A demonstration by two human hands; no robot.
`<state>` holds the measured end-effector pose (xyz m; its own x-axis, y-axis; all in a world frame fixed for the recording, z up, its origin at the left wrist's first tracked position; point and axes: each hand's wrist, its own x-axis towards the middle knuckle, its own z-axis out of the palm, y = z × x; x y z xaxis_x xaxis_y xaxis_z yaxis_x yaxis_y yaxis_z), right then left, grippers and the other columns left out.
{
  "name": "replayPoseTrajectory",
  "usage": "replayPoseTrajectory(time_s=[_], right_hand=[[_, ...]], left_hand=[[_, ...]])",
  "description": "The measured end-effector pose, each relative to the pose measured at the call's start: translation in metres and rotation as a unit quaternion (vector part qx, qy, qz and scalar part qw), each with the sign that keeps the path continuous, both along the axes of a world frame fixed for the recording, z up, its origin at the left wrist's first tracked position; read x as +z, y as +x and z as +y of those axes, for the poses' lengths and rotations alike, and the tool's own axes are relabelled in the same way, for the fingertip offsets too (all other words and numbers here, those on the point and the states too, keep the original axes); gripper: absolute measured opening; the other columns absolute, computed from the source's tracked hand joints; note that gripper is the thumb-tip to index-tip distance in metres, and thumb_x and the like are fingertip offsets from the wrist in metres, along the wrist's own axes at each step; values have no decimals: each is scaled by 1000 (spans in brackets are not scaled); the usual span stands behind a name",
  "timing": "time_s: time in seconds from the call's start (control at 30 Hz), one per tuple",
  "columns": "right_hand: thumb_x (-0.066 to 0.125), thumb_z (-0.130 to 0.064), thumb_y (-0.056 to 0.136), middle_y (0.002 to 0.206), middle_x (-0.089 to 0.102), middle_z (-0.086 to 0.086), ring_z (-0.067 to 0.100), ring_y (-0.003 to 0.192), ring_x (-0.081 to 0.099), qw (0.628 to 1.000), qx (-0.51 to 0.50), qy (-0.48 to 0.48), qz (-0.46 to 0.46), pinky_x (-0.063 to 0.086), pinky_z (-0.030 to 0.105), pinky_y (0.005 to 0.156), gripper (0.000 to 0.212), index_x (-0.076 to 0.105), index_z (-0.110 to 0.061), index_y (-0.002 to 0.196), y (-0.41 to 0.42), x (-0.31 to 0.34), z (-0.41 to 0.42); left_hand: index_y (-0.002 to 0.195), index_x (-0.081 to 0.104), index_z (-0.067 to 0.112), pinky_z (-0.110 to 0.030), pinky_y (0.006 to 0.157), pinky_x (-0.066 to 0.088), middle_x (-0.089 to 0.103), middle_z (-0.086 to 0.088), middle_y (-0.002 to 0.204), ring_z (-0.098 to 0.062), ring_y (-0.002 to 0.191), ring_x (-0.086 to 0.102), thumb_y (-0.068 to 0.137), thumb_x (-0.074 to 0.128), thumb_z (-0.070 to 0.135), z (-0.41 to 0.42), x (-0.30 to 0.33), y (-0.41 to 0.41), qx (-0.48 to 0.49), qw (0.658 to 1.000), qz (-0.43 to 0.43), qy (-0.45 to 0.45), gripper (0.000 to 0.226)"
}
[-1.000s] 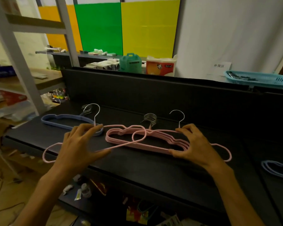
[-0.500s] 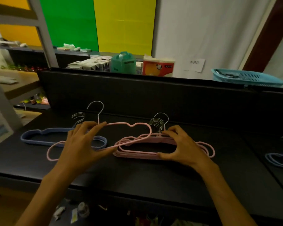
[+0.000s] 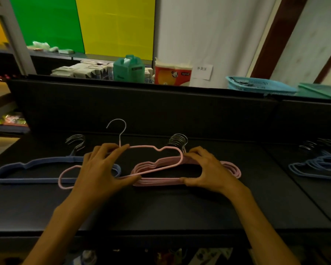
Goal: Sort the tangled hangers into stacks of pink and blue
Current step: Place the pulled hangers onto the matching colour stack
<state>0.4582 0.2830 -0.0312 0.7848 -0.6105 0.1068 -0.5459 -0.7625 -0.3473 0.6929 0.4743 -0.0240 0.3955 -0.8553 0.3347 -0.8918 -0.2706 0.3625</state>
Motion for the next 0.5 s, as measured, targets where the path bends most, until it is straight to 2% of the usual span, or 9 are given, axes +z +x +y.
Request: replayPoseTrajectory(time_s=[0.17, 0.33, 0.5], right_hand=[[58, -63, 79, 143, 32, -10, 10, 128, 31, 999, -26, -36, -12, 29, 26, 101, 69, 33, -39, 138, -20, 4, -7], [53, -57, 84, 146, 34, -9, 13, 133, 29, 990, -97, -99, 6, 24, 28, 106, 61, 35, -36, 139, -56, 5, -28], [51, -53, 87, 145, 37, -6, 12, 134, 31, 988, -99, -120, 2, 21, 29, 110, 57, 40, -30, 138, -91, 5, -46]], left_hand=[[144, 30, 35, -39, 107, 24, 33, -1, 143, -21, 130, 30, 66, 66, 67, -16, -2, -13, -9, 999, -25, 26, 91], [145, 28, 35, -39, 109, 22, 33, 1, 143, -18, 131, 28, 68, 58, 73, -39, 4, -37, -3, 997, -62, 53, 90], [145, 26, 36, -39, 109, 22, 33, 2, 144, -18, 131, 28, 69, 56, 74, -63, 6, -75, -18, 996, -64, 58, 90]])
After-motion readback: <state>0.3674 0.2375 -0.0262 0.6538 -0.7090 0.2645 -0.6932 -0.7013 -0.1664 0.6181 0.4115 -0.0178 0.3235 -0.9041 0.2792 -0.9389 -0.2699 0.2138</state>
